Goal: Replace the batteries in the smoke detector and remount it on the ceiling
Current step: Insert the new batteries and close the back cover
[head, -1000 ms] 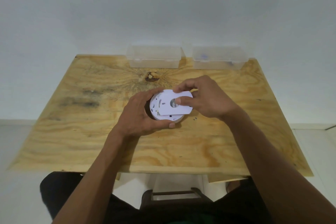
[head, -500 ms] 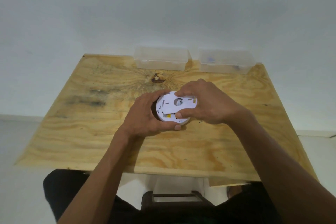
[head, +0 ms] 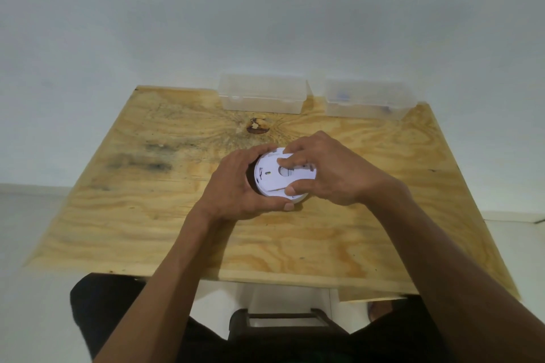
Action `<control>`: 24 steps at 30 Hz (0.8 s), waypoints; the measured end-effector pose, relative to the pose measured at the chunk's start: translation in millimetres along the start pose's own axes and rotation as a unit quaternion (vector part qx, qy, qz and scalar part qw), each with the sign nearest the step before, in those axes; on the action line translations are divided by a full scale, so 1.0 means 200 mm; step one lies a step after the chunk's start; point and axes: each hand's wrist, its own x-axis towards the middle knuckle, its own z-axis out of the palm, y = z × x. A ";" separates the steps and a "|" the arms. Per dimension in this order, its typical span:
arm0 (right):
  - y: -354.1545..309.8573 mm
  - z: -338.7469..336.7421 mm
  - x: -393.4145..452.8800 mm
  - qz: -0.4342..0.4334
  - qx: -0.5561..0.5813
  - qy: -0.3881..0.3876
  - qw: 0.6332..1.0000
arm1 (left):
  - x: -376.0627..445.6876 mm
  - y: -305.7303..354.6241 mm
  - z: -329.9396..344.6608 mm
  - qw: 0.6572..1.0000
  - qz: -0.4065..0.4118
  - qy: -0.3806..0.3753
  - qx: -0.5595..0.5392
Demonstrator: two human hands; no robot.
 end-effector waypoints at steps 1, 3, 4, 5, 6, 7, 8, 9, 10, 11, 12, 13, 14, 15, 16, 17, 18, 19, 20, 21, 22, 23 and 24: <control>0.00 0.00 0.00 -0.002 0.005 0.001 1.000 | 0.00 0.00 0.00 1.000 0.000 0.000 0.004; -0.01 0.01 0.01 -0.002 0.012 0.007 1.000 | 0.00 -0.01 0.01 1.000 -0.002 -0.001 0.010; -0.01 0.02 0.01 -0.003 0.013 0.009 1.000 | 0.00 -0.01 0.01 1.000 -0.005 -0.001 0.008; -0.01 0.02 0.01 -0.003 0.013 0.009 1.000 | 0.00 -0.01 0.01 1.000 -0.008 0.000 0.004; -0.01 0.02 0.02 -0.002 0.013 0.006 1.000 | 0.00 -0.01 0.00 1.000 -0.009 0.001 0.000; -0.02 0.02 0.02 -0.003 0.011 0.003 1.000 | 0.00 -0.01 0.00 1.000 -0.009 0.001 -0.002; -0.02 0.01 0.02 -0.004 0.009 -0.001 1.000 | 0.00 -0.01 0.00 1.000 -0.010 0.000 -0.001; -0.02 0.01 0.01 -0.004 0.008 -0.004 1.000 | 0.00 -0.01 0.00 1.000 -0.011 0.000 0.000; -0.02 0.00 0.01 -0.002 0.008 -0.007 1.000 | 0.00 -0.01 0.01 1.000 -0.012 -0.001 0.001; -0.02 0.00 0.01 0.000 0.008 -0.009 1.000 | 0.00 -0.01 0.01 1.000 -0.014 -0.001 0.003; -0.01 -0.01 0.00 0.004 0.007 -0.012 1.000 | 0.00 0.00 0.01 1.000 -0.016 -0.001 0.004; -0.01 -0.01 0.00 0.005 0.003 -0.015 1.000 | 0.00 0.00 0.01 1.000 -0.016 0.000 0.004; -0.01 -0.01 0.00 0.004 0.000 -0.017 1.000 | 0.00 0.00 0.01 1.000 -0.016 0.000 0.002; -0.01 -0.01 0.00 0.003 -0.002 -0.017 1.000 | 0.00 0.00 0.00 1.000 -0.016 0.000 0.000; -0.01 0.00 0.00 0.003 -0.002 -0.018 1.000 | 0.00 0.00 0.00 1.000 -0.017 -0.001 -0.002; -0.02 0.00 0.00 0.004 0.000 -0.019 1.000 | 0.00 0.00 0.00 1.000 -0.018 -0.002 -0.002; -0.02 0.00 0.00 0.006 0.001 -0.019 1.000 | 0.00 0.00 0.00 1.000 -0.018 -0.003 -0.001; -0.01 0.01 0.00 0.009 0.004 -0.020 1.000 | 0.00 0.00 0.00 1.000 -0.018 -0.003 0.001; -0.01 0.01 0.00 0.013 0.007 -0.021 1.000 | 0.00 0.01 0.00 1.000 -0.018 -0.002 0.002; -0.01 0.01 -0.01 0.017 0.010 -0.022 1.000 | 0.00 0.01 0.00 1.000 -0.020 -0.001 0.002; -0.01 0.01 -0.01 0.020 0.014 -0.021 0.999 | -0.01 0.01 0.00 1.000 -0.022 0.000 0.000; -0.01 0.01 -0.01 0.022 0.019 -0.016 0.999 | -0.01 0.01 0.00 1.000 -0.024 0.001 -0.003; -0.01 0.00 -0.01 0.024 0.025 -0.004 0.999 | -0.01 0.01 0.00 1.000 -0.026 0.000 -0.007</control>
